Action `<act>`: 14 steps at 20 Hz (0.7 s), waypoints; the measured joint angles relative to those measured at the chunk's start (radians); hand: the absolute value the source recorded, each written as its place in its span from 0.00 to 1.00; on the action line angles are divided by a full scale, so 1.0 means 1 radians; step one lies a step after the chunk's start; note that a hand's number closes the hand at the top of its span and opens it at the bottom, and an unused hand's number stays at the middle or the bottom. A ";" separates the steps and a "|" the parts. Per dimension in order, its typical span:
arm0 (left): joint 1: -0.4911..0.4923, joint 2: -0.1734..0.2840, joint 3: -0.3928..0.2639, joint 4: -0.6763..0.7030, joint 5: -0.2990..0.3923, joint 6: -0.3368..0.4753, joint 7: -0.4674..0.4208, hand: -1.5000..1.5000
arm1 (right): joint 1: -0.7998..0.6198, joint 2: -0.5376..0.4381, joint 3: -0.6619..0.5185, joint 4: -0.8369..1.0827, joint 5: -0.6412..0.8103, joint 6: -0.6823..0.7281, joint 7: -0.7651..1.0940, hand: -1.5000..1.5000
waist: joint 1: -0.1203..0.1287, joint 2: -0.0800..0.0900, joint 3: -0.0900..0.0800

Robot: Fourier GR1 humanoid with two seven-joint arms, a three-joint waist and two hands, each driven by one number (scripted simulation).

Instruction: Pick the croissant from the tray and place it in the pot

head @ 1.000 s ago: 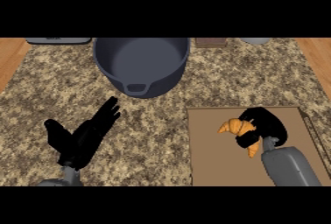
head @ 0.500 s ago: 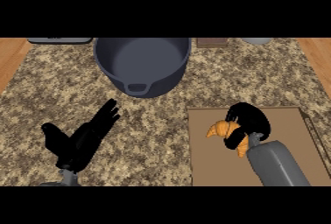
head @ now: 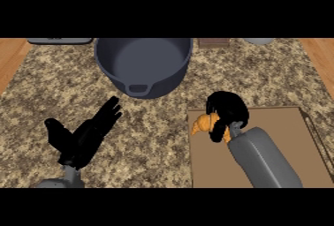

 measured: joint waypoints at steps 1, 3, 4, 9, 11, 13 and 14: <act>0.000 -0.003 -0.003 -0.004 -0.005 0.005 0.001 0.50 | 0.001 -0.005 0.005 -0.027 0.019 -0.010 0.015 1.00 | -0.002 -0.001 0.000; 0.019 0.002 -0.001 -0.015 -0.006 0.000 -0.006 0.50 | -0.003 -0.024 0.001 -0.074 0.052 -0.036 0.030 1.00 | -0.004 -0.002 0.000; 0.027 0.000 -0.002 -0.016 -0.007 0.001 -0.009 0.50 | -0.013 -0.029 -0.003 -0.108 0.062 -0.039 0.046 1.00 | -0.006 -0.003 0.000; 0.041 -0.018 -0.021 -0.024 -0.023 0.011 -0.012 0.50 | -0.025 -0.037 -0.022 -0.307 0.073 -0.028 0.091 1.00 | -0.012 -0.005 0.000; 0.034 -0.013 -0.013 -0.023 -0.019 0.012 0.001 0.50 | -0.070 -0.042 -0.046 -0.368 0.060 -0.006 0.098 1.00 | -0.010 -0.005 0.000; 0.023 -0.004 0.000 -0.020 -0.005 -0.001 0.005 0.50 | -0.122 -0.031 -0.055 -0.418 0.052 0.022 0.114 1.00 | -0.008 -0.004 0.000; 0.031 -0.002 -0.002 -0.034 -0.005 -0.001 0.010 0.50 | -0.147 -0.025 -0.066 -0.433 0.042 0.031 0.115 1.00 | -0.006 -0.004 0.000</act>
